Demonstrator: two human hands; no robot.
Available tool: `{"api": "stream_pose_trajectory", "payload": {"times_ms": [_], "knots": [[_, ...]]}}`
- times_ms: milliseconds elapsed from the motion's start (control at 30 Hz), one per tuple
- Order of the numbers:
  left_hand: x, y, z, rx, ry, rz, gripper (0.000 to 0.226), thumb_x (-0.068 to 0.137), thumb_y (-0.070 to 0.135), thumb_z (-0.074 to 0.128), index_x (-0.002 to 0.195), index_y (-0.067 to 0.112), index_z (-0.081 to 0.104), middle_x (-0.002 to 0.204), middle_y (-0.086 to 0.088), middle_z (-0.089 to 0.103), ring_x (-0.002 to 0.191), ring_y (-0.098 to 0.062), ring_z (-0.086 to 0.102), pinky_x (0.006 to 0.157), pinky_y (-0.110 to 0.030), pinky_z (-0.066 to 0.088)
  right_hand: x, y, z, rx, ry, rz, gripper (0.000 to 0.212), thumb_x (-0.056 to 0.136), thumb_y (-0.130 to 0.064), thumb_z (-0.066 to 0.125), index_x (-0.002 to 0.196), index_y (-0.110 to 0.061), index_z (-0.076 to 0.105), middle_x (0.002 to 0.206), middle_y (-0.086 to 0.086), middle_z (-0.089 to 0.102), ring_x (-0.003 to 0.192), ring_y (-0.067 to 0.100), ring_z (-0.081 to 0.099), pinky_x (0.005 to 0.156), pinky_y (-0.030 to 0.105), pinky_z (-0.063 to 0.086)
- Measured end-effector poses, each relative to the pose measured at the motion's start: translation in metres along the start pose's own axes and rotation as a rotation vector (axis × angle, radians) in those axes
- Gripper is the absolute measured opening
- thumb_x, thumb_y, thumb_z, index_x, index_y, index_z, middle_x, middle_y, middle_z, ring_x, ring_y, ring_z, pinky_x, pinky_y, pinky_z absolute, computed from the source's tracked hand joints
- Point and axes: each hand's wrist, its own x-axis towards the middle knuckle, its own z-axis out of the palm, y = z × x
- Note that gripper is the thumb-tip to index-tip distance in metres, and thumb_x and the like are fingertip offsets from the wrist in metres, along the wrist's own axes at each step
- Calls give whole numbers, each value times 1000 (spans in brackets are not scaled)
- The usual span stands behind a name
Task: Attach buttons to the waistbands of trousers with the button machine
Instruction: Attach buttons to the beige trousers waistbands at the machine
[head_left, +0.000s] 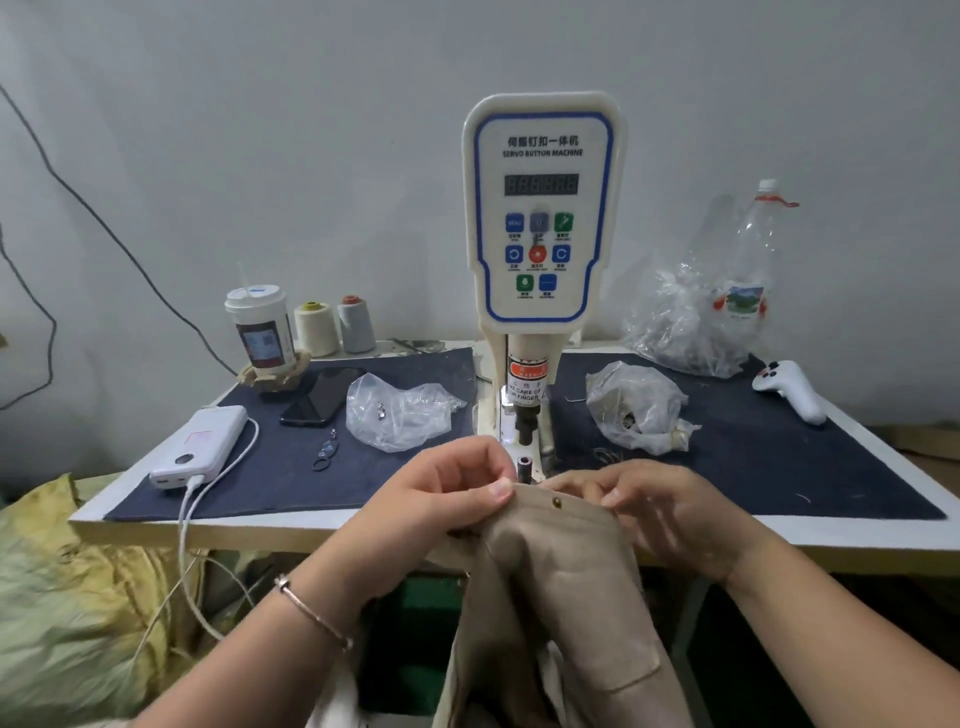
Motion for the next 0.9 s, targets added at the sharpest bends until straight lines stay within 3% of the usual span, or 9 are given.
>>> {"api": "stream_pose_trajectory", "payload": {"times_ms": [100, 200, 300, 433, 533, 600, 667, 767, 900], "knots": [[-2, 28, 16, 84, -87, -7, 13, 92, 12, 57, 81, 20, 60, 69, 11, 53, 61, -1, 45, 57, -10, 38, -16, 0, 12, 69, -60, 196, 24, 77, -19, 56, 93, 0, 55, 89, 8, 62, 76, 15, 60, 65, 24, 46], [-5, 45, 32, 176, -144, -34, 8, 92, 13, 58, 83, 15, 59, 69, 9, 55, 62, -3, 47, 57, -11, 39, -31, 3, 24, 53, -116, 291, 43, 83, -18, 54, 121, 0, 60, 113, 18, 61, 100, 28, 56, 90, 37, 40], [-10, 53, 43, 200, -181, -45, 7, 94, 10, 58, 87, 11, 59, 72, 6, 56, 65, -5, 49, 61, -13, 40, -42, -1, 36, 59, -219, 319, 38, 84, -12, 50, 118, 4, 60, 114, 21, 61, 108, 34, 55, 100, 44, 38], [-24, 57, 45, 291, -156, 5, 3, 91, 22, 65, 90, 20, 64, 92, 2, 62, 84, -7, 58, 81, -19, 46, -49, -20, 51, 39, -212, 254, 27, 70, 5, 51, 94, 6, 65, 87, 19, 63, 76, 26, 64, 76, 35, 49], [-39, 47, 28, 308, -39, 18, 46, 81, 44, 73, 123, 32, 57, 131, 11, 59, 129, -9, 50, 110, -39, 37, -57, -46, 57, 47, -319, 145, 39, 74, 10, 44, 106, 6, 65, 98, 20, 63, 85, 25, 64, 79, 32, 52], [-51, 38, 21, 198, -82, -90, 86, 69, 58, 79, 143, 38, 39, 144, 8, 52, 139, -11, 41, 116, -44, 27, -62, -64, 61, -3, -404, 107, 41, 77, 9, 46, 113, 2, 64, 101, 14, 67, 90, 21, 66, 81, 28, 52], [-59, 24, 26, 188, -213, -165, 97, 69, 52, 83, 149, 33, 32, 146, -1, 52, 140, -17, 41, 118, -46, 23, -66, -80, 65, -59, -480, 92, 42, 79, 11, 44, 115, 0, 63, 103, 10, 69, 93, 17, 66, 82, 26, 52], [-63, 8, 38, 314, -220, -222, 68, 74, 24, 85, 135, 21, 55, 135, -8, 61, 129, -23, 54, 112, -54, 36, -71, -99, 65, -113, -512, 88, 38, 76, 16, 45, 106, 1, 64, 98, 11, 69, 90, 18, 68, 78, 25, 54], [-67, 20, 19, 413, -101, -309, 19, 69, 25, 83, 83, 14, 77, 109, -11, 71, 99, -24, 66, 105, -54, 42, -83, -122, 45, -486, -139, 62, 32, 58, 15, 53, 81, -4, 65, 77, 14, 65, 69, 22, 64, 59, 28, 52]]}}
